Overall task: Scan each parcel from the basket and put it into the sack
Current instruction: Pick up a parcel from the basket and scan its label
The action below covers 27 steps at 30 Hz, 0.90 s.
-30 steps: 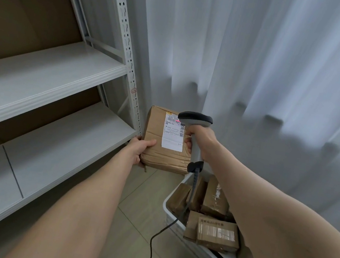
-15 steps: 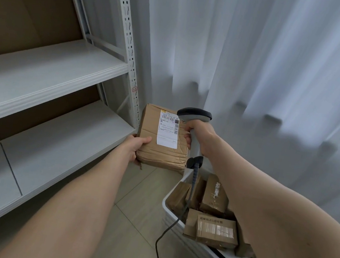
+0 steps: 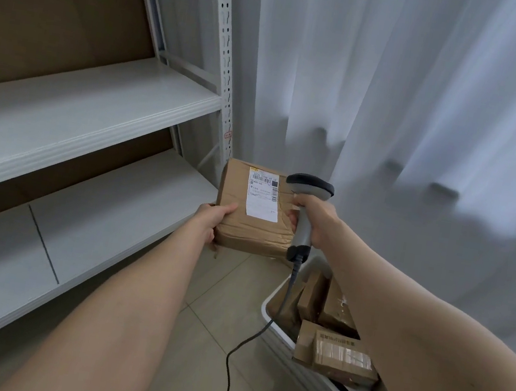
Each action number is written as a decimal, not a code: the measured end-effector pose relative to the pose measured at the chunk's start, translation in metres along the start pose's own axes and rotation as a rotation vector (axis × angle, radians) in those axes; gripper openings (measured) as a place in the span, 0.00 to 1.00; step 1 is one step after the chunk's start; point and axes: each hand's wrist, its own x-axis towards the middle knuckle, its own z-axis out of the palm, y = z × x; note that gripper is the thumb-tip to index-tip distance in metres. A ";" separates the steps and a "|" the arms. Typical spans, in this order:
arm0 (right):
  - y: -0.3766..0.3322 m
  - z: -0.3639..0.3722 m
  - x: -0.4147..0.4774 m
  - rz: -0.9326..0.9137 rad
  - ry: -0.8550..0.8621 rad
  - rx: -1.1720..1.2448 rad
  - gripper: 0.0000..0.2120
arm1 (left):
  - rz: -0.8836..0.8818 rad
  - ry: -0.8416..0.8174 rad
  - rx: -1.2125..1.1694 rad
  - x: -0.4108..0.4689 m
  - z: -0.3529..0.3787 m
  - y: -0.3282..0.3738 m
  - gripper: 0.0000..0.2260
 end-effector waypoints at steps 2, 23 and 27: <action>0.013 0.009 0.004 0.018 0.046 -0.014 0.12 | -0.012 0.054 -0.023 0.001 -0.015 -0.003 0.27; 0.212 0.182 -0.114 0.194 -0.254 -0.284 0.21 | -0.176 0.433 -0.204 -0.134 -0.248 -0.170 0.26; 0.255 0.231 -0.152 0.211 -0.327 -0.357 0.17 | -0.187 0.510 -0.244 -0.154 -0.315 -0.213 0.30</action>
